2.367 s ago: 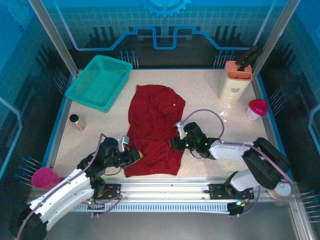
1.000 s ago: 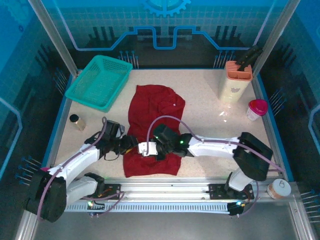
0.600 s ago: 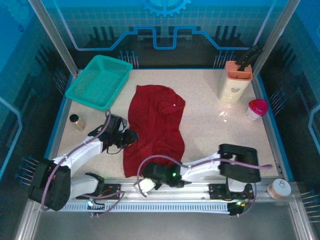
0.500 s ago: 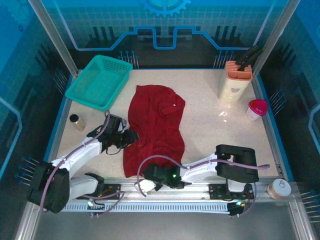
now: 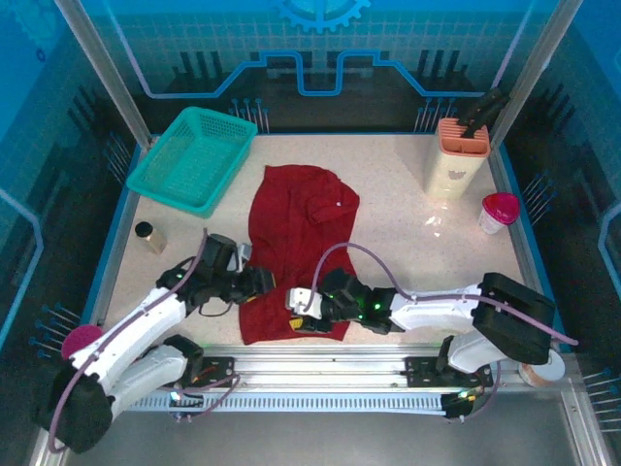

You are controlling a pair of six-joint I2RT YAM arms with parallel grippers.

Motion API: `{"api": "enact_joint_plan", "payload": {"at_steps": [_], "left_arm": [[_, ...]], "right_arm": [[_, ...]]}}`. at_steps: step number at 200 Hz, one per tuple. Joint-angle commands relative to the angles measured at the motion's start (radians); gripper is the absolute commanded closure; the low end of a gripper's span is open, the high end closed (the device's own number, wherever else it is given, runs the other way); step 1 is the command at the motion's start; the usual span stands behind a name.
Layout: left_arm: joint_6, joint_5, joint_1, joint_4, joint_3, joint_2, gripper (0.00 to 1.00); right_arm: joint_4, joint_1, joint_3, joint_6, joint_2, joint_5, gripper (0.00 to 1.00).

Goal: Fold the inside-out t-shirt

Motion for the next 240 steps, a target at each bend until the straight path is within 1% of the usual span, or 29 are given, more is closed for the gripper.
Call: {"api": "enact_joint_plan", "payload": {"at_steps": [1, 11, 20, 37, 48, 58, 70, 80, 88, 98, 103, 120, 151, 167, 177, 188, 202, 209, 223, 232, 240], "left_arm": [[-0.026, -0.061, -0.062, -0.059, -0.03, 0.066, 0.53], [-0.036, -0.086, -0.079, -0.033, -0.041, 0.083, 0.53], [-0.045, -0.086, -0.083, 0.005, -0.052, 0.095, 0.53], [-0.046, -0.069, -0.085, 0.064, -0.054, 0.122, 0.59], [-0.04, -0.072, -0.084, 0.087, -0.05, 0.135, 0.68], [-0.025, -0.083, -0.085, 0.108, -0.042, 0.147, 0.76], [0.0, -0.106, -0.085, 0.104, -0.016, 0.165, 0.9], [0.029, -0.113, -0.082, 0.073, 0.022, 0.176, 1.0], [0.054, -0.114, -0.083, 0.034, 0.062, 0.176, 1.0], [0.084, -0.125, -0.083, -0.018, 0.104, 0.157, 1.0], [0.094, -0.138, -0.083, -0.043, 0.12, 0.143, 1.0], [0.129, -0.204, -0.083, -0.124, 0.171, 0.084, 1.0], [0.173, -0.289, -0.08, -0.271, 0.265, -0.01, 1.0], [0.197, -0.325, -0.078, -0.277, 0.265, -0.042, 1.0], [0.204, -0.351, -0.075, -0.269, 0.251, -0.047, 1.0], [0.211, -0.364, -0.073, -0.256, 0.227, -0.039, 1.0], [0.182, -0.355, -0.072, -0.241, 0.183, -0.02, 1.0], [0.164, -0.336, -0.071, -0.221, 0.152, -0.016, 0.92], [0.121, -0.282, -0.068, -0.168, 0.084, -0.018, 0.83], [0.096, -0.244, -0.066, -0.145, 0.053, -0.024, 0.7], [0.082, -0.219, -0.065, -0.139, 0.035, -0.034, 0.64]], "right_arm": [[-0.069, 0.01, 0.041, 0.018, 0.041, -0.096, 0.56], [-0.108, 0.028, 0.05, -0.014, 0.047, -0.083, 0.57], [-0.138, 0.048, 0.057, -0.048, 0.051, -0.057, 0.58], [-0.179, 0.08, 0.079, -0.103, 0.064, 0.017, 0.61], [-0.208, 0.096, 0.099, -0.146, 0.072, 0.055, 0.66], [-0.227, 0.108, 0.115, -0.199, 0.076, 0.087, 0.75], [-0.239, 0.114, 0.127, -0.256, 0.071, 0.109, 0.87], [-0.246, 0.113, 0.131, -0.3, 0.053, 0.112, 0.94], [-0.256, 0.107, 0.132, -0.34, 0.031, 0.097, 1.0], [-0.281, 0.096, 0.133, -0.39, 0.001, 0.067, 1.0], [-0.299, 0.085, 0.132, -0.43, -0.024, 0.031, 1.0], [-0.341, 0.053, 0.126, -0.53, -0.096, -0.055, 1.0], [-0.306, 0.026, 0.115, -0.592, -0.17, -0.044, 1.0], [-0.272, 0.01, 0.104, -0.597, -0.16, -0.077, 1.0], [-0.241, 0.008, 0.091, -0.571, -0.136, -0.101, 1.0], [-0.148, 0.014, 0.058, -0.503, -0.09, -0.127, 1.0], [-0.035, 0.049, 0.032, -0.432, -0.014, -0.138, 0.96], [-0.021, 0.074, 0.036, -0.424, 0.023, -0.111, 0.93], [-0.016, 0.106, 0.049, -0.407, 0.07, -0.057, 0.87], [0.004, 0.113, 0.045, -0.389, 0.072, -0.032, 0.79], [0.011, 0.114, 0.041, -0.385, 0.062, -0.02, 0.75]]}}
